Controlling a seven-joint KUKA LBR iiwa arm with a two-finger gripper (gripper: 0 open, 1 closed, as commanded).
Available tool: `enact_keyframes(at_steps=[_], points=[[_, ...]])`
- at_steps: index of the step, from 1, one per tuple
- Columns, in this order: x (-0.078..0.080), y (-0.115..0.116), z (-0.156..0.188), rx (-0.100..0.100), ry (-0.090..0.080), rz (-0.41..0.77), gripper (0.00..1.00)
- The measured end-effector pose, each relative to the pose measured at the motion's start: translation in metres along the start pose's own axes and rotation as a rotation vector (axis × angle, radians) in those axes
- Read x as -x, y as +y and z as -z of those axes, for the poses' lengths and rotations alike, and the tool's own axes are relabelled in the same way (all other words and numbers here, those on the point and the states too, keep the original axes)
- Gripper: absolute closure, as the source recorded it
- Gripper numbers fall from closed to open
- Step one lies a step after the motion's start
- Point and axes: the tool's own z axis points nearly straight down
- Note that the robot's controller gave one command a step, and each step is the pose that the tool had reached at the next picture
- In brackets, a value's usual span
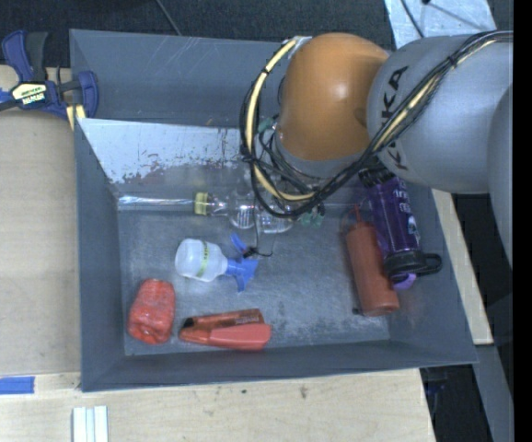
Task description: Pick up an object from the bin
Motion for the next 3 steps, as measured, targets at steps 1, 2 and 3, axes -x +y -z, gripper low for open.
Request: enact_keyframes(at_steps=[1, 2, 3], points=[[0.001, 0.0, 0.005, 0.001, -0.008, -0.002, 0.0], [-0.002, 0.001, -0.006, 0.0, -0.012, 0.041, 0.0], [-0.021, 0.001, -0.045, -0.001, -0.008, 0.32, 0.0]])
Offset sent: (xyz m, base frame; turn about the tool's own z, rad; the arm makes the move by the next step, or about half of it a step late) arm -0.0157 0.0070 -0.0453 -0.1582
